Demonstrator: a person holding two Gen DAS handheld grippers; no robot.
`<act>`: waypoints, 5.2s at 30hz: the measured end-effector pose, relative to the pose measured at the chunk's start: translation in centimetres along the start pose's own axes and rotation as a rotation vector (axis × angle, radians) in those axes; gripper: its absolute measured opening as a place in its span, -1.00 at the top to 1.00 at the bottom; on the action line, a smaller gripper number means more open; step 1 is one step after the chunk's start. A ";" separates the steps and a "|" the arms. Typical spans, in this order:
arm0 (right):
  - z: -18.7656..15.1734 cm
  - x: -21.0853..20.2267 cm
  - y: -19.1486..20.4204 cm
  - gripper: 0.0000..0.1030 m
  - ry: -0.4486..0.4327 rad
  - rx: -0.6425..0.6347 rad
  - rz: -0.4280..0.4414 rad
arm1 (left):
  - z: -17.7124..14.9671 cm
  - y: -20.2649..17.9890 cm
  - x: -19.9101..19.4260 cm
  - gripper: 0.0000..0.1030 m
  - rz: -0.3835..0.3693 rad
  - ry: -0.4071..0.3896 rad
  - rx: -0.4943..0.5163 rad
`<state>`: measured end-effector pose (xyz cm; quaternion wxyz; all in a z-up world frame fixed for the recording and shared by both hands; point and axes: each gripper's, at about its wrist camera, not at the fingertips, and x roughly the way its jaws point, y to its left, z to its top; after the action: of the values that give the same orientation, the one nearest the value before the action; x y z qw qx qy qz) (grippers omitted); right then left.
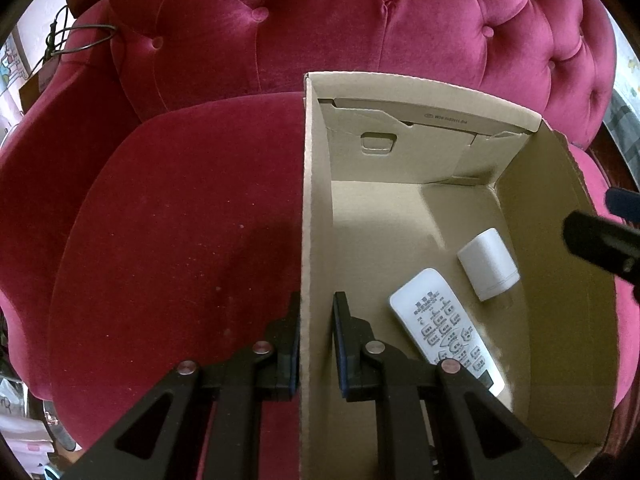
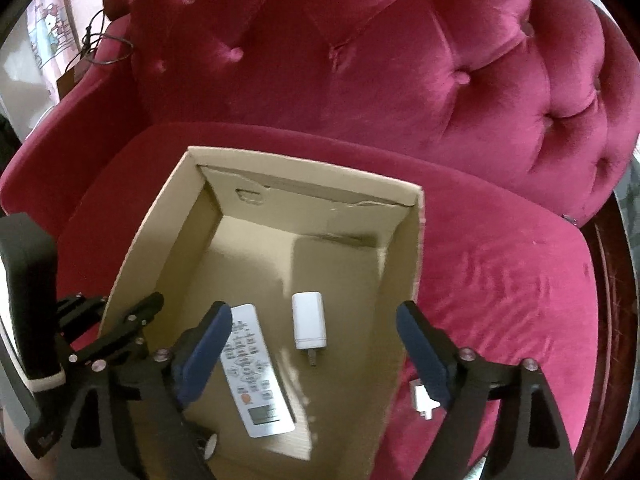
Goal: Organize rigid objects
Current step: 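Move the right gripper back over the small white adapter, then grasp the small white adapter with the right gripper, then carry the small white adapter into the box with the right gripper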
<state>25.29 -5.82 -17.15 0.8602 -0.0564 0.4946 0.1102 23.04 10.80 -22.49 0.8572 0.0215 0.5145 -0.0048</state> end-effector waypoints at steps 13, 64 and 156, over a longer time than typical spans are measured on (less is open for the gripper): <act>-0.5 -1.1 -5.9 -0.99 0.001 0.064 -0.055 | 0.0 -0.1 -0.1 0.72 0.005 0.001 0.001; -9.1 5.3 -13.4 -0.78 0.091 0.008 -0.046 | 0.1 -0.2 0.4 0.72 0.020 0.008 0.016; 0.1 -5.5 -4.1 0.47 -0.118 0.022 0.020 | 0.1 -0.2 0.2 0.72 0.022 0.012 0.015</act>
<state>23.76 -10.54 -12.40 0.8873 -0.0352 0.4449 0.1165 23.21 10.60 -22.59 0.8538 0.0337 0.5195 0.0009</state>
